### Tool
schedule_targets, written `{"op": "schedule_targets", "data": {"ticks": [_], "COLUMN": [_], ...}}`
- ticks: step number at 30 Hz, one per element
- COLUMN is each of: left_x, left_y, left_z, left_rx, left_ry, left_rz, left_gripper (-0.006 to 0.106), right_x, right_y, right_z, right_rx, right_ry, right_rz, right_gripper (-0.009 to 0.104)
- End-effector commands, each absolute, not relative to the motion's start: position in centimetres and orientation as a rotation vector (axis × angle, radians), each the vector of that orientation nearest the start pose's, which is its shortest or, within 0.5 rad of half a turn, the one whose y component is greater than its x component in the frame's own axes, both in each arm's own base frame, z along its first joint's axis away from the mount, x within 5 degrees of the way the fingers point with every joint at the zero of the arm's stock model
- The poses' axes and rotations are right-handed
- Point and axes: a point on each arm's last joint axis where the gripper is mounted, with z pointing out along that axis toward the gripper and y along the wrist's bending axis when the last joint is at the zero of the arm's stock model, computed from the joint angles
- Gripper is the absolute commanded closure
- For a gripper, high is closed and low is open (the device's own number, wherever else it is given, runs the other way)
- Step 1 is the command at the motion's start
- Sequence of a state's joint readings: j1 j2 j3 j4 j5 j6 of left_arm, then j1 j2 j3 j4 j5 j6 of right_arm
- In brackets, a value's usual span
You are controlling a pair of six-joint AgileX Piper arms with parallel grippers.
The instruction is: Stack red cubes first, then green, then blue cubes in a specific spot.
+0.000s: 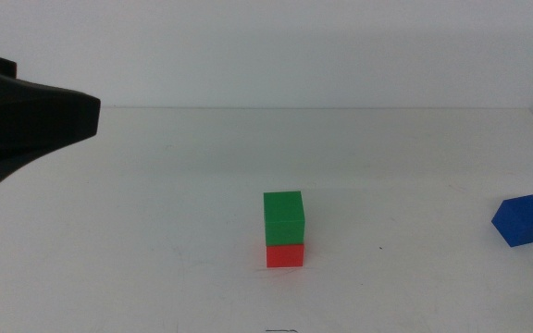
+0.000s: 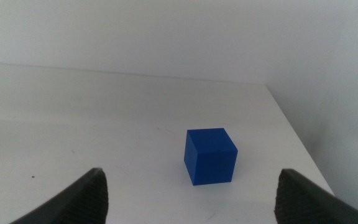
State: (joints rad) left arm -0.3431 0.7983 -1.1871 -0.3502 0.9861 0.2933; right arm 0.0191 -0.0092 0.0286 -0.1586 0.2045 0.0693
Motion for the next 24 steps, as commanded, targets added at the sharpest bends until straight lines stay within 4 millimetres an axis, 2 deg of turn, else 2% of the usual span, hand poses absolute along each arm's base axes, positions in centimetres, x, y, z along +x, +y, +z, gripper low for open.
{"op": "schedule_targets", "data": {"ticks": [1, 5, 8, 11, 13, 18, 21, 24], "left_x": [10.4, 10.4, 10.4, 10.4, 10.4, 10.4, 10.4, 10.4], "left_y": [-6.5, -6.5, -6.5, -6.5, -6.5, -6.5, -6.5, -6.5], "left_z": [46.0, 46.0, 46.0, 46.0, 46.0, 46.0, 46.0, 46.0], "left_rx": [0.579, 0.579, 0.579, 0.579, 0.579, 0.579, 0.579, 0.579], "left_ry": [1.873, 1.873, 1.873, 1.873, 1.873, 1.873, 1.873, 1.873], "left_rz": [-0.477, -0.478, -0.476, -0.478, -0.476, -0.476, -0.476, -0.476], "left_gripper": [0.009, 0.009, 0.009, 0.009, 0.009, 0.009, 0.009, 0.009], "right_x": [5.4, 5.5, 5.8, 6.6, 7.6, 10.7, 12.9, 14.1], "right_y": [-0.1, -0.1, -0.2, -0.2, -0.3, -0.3, 0.1, 0.4], "right_z": [20.0, 21.0, 23.5, 26.9, 29.0, 32.7, 33.9, 34.5], "right_rx": [-0.086, -0.051, -0.043, -0.036, -0.032, 0.002, 0.035, 0.051], "right_ry": [1.587, 1.619, 1.673, 1.729, 1.789, 2.004, 2.17, 2.329], "right_rz": [-0.094, -0.057, -0.059, -0.065, -0.07, -0.043, 0.019, 0.06], "right_gripper": [0.001, 0.001, 0.001, 0.001, 0.001, 0.001, 0.001, 0.001]}}
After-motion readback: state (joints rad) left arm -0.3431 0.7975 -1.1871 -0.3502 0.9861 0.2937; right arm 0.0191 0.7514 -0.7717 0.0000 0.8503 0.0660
